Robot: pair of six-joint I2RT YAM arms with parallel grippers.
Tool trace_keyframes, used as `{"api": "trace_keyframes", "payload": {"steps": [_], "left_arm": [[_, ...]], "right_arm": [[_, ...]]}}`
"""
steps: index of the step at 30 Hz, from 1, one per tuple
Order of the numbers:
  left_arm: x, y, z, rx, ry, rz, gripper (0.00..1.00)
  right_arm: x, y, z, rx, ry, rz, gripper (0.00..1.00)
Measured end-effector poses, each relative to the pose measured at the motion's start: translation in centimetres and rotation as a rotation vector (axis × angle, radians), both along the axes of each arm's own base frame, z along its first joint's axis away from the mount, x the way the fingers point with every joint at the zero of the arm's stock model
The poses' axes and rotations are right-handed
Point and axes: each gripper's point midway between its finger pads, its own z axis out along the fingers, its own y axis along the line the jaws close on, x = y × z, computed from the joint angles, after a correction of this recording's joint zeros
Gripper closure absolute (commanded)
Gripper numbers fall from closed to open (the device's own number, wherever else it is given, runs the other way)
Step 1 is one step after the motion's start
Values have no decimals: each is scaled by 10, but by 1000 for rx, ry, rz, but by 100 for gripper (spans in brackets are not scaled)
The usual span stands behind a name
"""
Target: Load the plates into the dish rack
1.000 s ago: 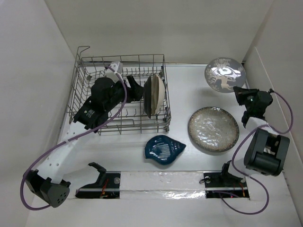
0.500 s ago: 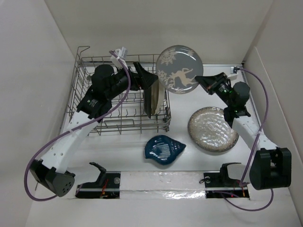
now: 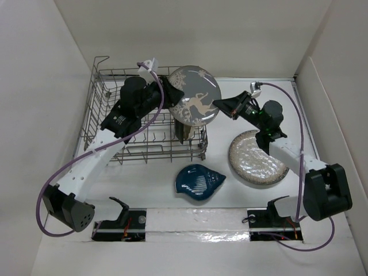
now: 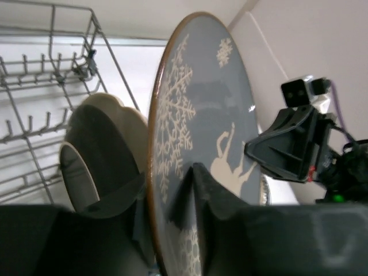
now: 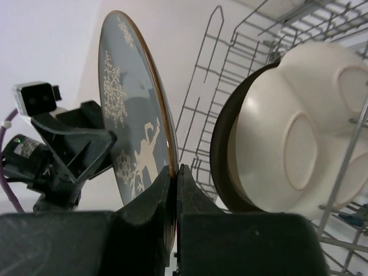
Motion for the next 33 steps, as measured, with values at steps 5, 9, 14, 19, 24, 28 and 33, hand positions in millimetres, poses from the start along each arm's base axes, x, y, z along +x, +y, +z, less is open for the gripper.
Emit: {"api": "trace_keyframes", "payload": {"steps": [5,9,14,19,24,28,33], "left_arm": [[2,11,6,-23,3,48,100],[-4,21,7,2,2,83,100],[-16,37,7,43,4,117,100],[-8,75,6,79,20,223,100],[5,129,18,103,38,384,100],[0,149,58,106,-31,461,100],[-9,161,103,114,-106,510,100]], "right_arm": [[-2,16,-5,35,26,47,94],[-9,25,-6,21,15,68,48],[-22,33,-2,-23,-40,94,20],[-28,25,12,-38,-104,87,15],[-33,14,23,-56,-162,73,7],[-36,4,26,-103,-195,43,6],[-47,-13,36,-160,-266,-16,6]]}}
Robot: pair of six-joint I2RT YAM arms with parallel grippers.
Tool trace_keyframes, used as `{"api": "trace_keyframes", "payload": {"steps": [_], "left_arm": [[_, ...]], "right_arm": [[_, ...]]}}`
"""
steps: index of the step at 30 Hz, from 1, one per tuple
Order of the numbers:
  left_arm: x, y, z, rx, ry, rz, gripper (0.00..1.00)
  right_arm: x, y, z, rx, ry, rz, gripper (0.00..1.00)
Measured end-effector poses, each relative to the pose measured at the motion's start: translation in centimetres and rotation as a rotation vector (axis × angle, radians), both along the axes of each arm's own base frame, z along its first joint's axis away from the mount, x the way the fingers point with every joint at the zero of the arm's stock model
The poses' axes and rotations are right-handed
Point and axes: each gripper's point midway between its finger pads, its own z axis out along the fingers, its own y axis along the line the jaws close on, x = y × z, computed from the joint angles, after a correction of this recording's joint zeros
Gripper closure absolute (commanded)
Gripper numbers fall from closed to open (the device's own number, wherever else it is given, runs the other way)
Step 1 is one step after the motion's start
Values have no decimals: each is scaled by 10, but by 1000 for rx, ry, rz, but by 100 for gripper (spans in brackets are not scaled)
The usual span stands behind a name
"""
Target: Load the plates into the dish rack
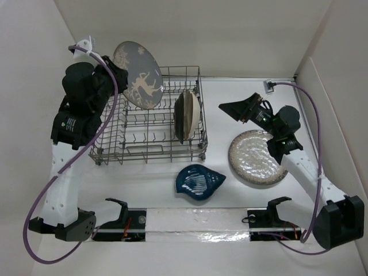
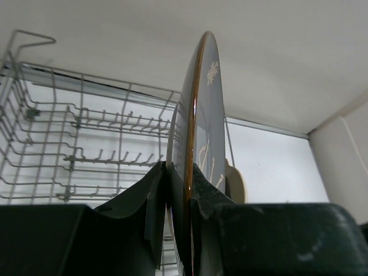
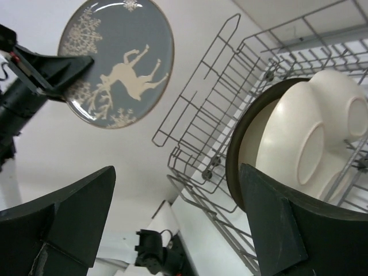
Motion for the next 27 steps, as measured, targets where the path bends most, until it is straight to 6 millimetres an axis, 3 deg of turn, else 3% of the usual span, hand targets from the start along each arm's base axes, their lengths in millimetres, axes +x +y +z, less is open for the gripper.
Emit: {"api": "trace_keyframes", "payload": {"steps": [3,5,12,15,21,27], "left_arm": [[4,8,7,48,4,38,100],[7,14,-7,85,41,67,100],[4,42,-113,286,322,166,100],[-2,55,-143,371,409,196,100],[-3,67,-165,472,431,215,100],[3,71,-168,538,418,213,100]], "right_arm": [[-7,-12,-4,-30,-27,-43,6],[-10,-21,-13,-52,-27,-71,6],[-17,-43,-46,-124,3,-144,6],[-18,-44,-55,-141,10,-144,7],[-19,-44,-75,-162,52,-141,7],[-21,-45,-72,-164,34,-144,7]]}}
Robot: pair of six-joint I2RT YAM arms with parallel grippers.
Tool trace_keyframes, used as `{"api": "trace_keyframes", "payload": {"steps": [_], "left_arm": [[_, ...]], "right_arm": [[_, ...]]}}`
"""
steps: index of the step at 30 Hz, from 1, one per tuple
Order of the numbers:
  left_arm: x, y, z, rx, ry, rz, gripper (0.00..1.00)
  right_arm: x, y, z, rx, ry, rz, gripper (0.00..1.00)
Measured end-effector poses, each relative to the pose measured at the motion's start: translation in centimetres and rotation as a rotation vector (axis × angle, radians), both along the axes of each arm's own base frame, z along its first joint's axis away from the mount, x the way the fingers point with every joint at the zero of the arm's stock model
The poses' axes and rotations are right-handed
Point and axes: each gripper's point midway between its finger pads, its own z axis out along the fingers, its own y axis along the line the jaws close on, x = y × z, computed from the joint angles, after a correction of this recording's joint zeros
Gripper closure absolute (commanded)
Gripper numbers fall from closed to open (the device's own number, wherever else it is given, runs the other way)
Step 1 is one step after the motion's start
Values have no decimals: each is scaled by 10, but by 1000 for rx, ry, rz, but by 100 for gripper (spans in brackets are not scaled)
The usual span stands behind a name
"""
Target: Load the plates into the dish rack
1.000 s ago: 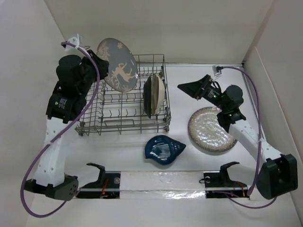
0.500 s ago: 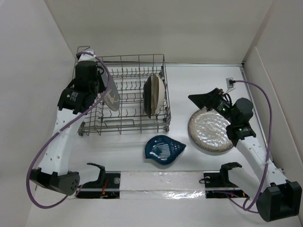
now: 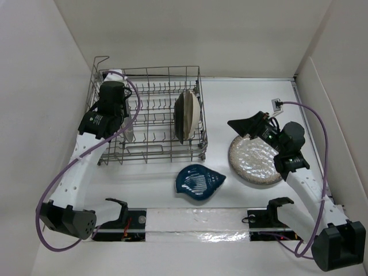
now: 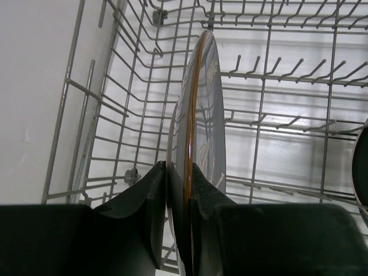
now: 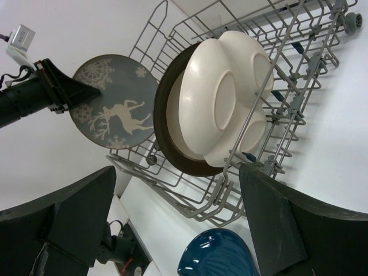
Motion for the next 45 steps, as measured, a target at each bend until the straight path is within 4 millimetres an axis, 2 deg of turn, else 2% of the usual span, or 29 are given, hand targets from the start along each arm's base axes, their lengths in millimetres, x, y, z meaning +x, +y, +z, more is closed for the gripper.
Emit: {"api": "trace_keyframes", "payload": {"steps": [7,14,25,29,34,41,42,43,45], "left_arm": [[10,-1,4,48,-23,-37,100],[11,-5,-27,65,33,-72,100],[18,-7,-27,67,26,-81,100],[24,-9,-38,72,42,-81,100],[26,-7,-67,94,91,-76,100],[28,-4,-90,108,130,-53,100],[29,-4,-90,105,122,-48,97],[30,-4,-91,104,114,-42,81],[33,-5,-91,90,99,-36,67]], "right_arm": [[-1,0,1,0,-5,0,7],[-3,-1,5,-5,-25,-1,7],[-2,-2,0,-16,-10,-6,7],[-1,-2,-1,-19,-11,-10,8],[-1,-2,-1,-20,-12,-11,8],[0,-3,-1,-24,-15,-18,8],[0,-3,-1,-25,-13,-19,8],[0,-3,-2,-25,-13,-20,8],[1,-4,-3,-30,-9,-25,9]]}}
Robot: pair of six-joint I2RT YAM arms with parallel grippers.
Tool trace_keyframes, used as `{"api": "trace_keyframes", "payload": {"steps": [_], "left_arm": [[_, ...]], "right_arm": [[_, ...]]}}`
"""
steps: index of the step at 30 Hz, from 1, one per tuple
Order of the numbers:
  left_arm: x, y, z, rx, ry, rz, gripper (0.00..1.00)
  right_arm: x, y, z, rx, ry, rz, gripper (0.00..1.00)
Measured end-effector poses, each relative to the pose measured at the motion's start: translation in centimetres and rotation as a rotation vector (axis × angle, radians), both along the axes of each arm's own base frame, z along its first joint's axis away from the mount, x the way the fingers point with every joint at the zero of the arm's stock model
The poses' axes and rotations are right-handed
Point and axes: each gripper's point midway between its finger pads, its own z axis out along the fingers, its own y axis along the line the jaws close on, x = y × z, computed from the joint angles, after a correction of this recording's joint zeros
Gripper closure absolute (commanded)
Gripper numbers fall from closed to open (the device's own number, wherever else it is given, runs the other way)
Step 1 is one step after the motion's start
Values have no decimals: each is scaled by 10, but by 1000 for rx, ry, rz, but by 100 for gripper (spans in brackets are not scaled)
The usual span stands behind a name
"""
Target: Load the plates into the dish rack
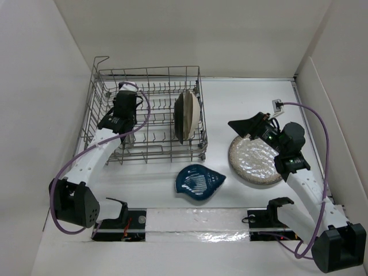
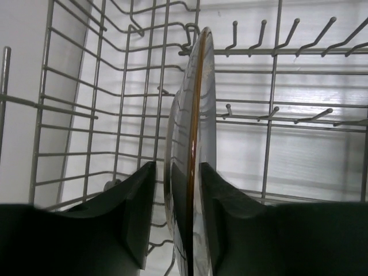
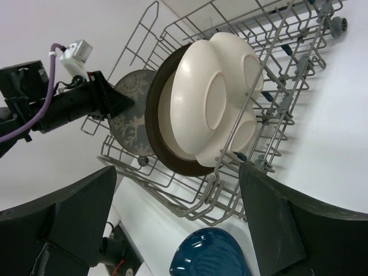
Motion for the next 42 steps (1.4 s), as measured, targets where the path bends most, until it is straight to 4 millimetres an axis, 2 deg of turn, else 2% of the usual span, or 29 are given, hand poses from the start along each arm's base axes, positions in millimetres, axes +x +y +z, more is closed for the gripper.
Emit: {"api": "trace_keyframes", "payload": {"steps": [1,2,3,8,10,13,15,18,20,21,22,23,24,27,29,31,34,39,42], "left_arm": [[1,-1,0,-11,-9,4,54],[3,-3,1,-19,-18,5,48],[4,-4,2,-27,-27,7,44],[6,-4,8,-66,-66,38,30],[4,-3,16,-86,-95,55,27],[0,-3,38,-130,-165,72,26],[-2,-3,62,-169,-235,76,26],[-7,-6,99,-233,-349,64,28],[-12,-8,119,-273,-412,51,43],[-15,-9,127,-292,-438,42,53],[-18,-11,135,-314,-460,29,79],[-21,-14,141,-339,-479,8,91],[-24,-18,148,-360,-497,-14,100],[-33,-39,164,-430,-528,-123,100],[-40,-59,174,-489,-539,-222,100],[-49,-80,186,-561,-554,-334,100],[-67,-108,193,-676,-566,-485,93],[-89,-144,180,-821,-493,-674,83],[-98,-157,171,-868,-439,-739,81]], "right_arm": [[0,0,-1,-2,2,-3,12],[1,-1,-2,-6,6,-7,17],[1,-1,-4,-12,8,-11,27],[-1,1,-16,-42,44,-22,53],[-9,9,-23,-61,61,-1,62],[-28,23,-43,-105,102,47,77],[-41,29,-61,-140,145,66,80],[-61,29,-99,-196,230,70,84],[-75,25,-128,-229,301,60,83],[-81,22,-141,-244,337,56,78],[-85,19,-152,-256,375,41,72],[-93,17,-166,-264,414,39,65],[-99,15,-177,-271,450,37,47],[-117,13,-202,-279,555,36,30],[-129,13,-215,-280,627,41,26],[-138,13,-224,-292,683,40,25],[-143,12,-231,-300,735,19,25],[-141,16,-251,-314,848,-19,28],[-136,28,-255,-316,868,-11,32]]}}
